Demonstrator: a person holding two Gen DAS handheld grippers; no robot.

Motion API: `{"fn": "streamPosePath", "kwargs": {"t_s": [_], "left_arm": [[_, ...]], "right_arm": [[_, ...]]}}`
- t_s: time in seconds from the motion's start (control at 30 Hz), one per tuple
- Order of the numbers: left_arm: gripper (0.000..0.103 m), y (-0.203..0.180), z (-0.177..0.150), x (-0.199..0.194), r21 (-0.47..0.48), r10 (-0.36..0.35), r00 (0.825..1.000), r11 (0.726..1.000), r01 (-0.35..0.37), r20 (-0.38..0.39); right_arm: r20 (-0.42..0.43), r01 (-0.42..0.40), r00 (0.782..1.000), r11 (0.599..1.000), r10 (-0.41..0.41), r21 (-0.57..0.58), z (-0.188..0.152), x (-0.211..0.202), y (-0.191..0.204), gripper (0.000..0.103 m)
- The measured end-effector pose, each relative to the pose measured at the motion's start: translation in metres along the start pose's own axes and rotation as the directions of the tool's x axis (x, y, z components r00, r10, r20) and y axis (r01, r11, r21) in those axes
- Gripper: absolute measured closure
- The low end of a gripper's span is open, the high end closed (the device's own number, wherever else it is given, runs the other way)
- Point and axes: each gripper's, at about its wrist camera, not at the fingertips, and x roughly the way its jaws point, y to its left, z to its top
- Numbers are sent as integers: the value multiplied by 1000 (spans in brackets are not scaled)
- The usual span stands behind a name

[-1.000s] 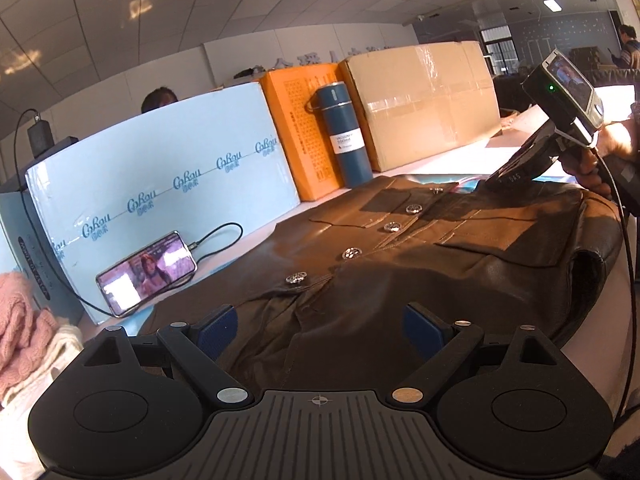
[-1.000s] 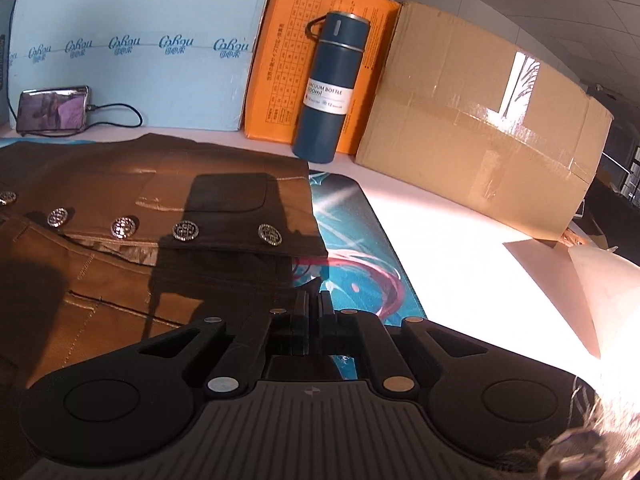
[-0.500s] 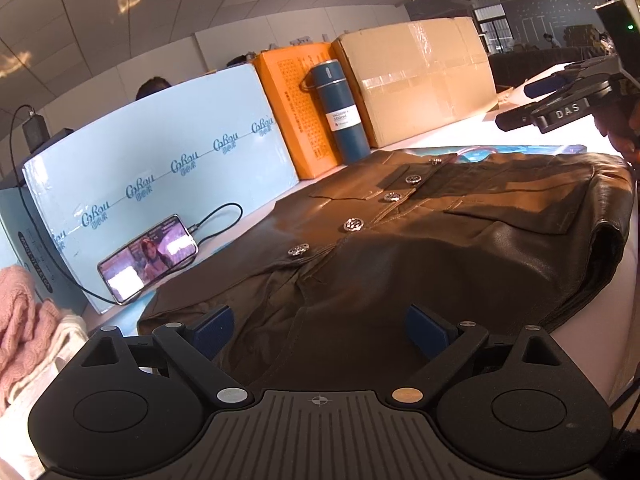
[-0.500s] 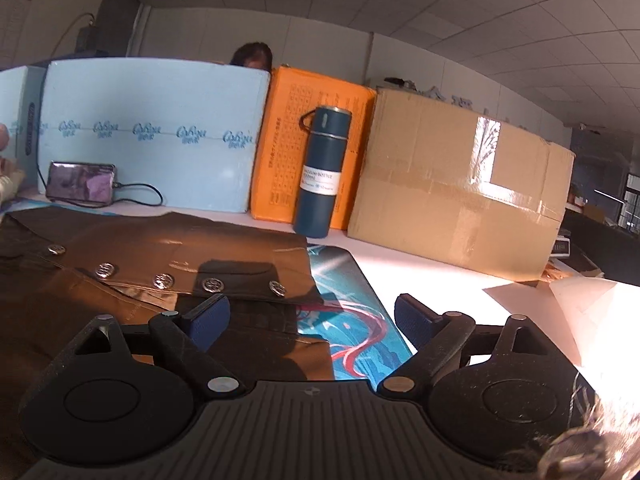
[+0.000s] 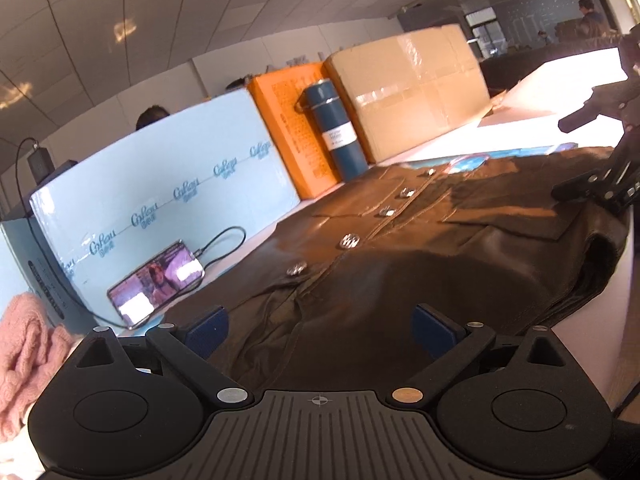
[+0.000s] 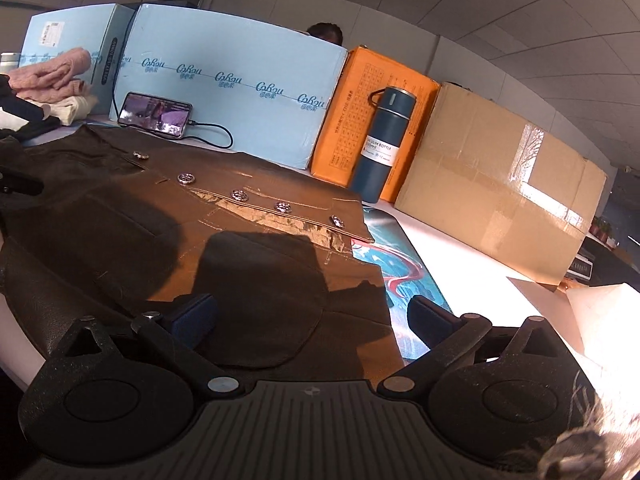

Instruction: Fold clothes

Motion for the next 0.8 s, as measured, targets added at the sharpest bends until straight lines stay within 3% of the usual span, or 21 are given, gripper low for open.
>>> {"fn": "streamPosePath", "kwargs": {"t_s": [0.07, 0.13, 0.3, 0.47, 0.67, 0.8], "left_arm": [[3, -6, 4, -14, 24, -120, 989, 993, 118, 89], [3, -17, 6, -23, 72, -264, 956, 964, 256, 128], [3, -63, 15, -14, 155, -418, 903, 903, 401, 103], [3, -93, 25, 11, 136, -308, 948, 946, 295, 80], [3, -63, 32, 26, -81, -268, 961, 959, 273, 62], [3, -51, 32, 30, -151, -271, 961, 949, 277, 57]], "right_arm": [[36, -2, 999, 1000, 1, 25, 0, -6, -1, 0], [72, -37, 997, 997, 32, 62, 1, -13, 0, 0], [165, -129, 981, 981, 104, 148, 4, -30, 3, 0], [251, -211, 955, 954, 155, 212, 7, -46, 6, 0], [177, -136, 978, 978, 108, 158, -2, -51, 4, 0], [115, -87, 991, 990, 74, 112, -10, -51, 5, 0]]}}
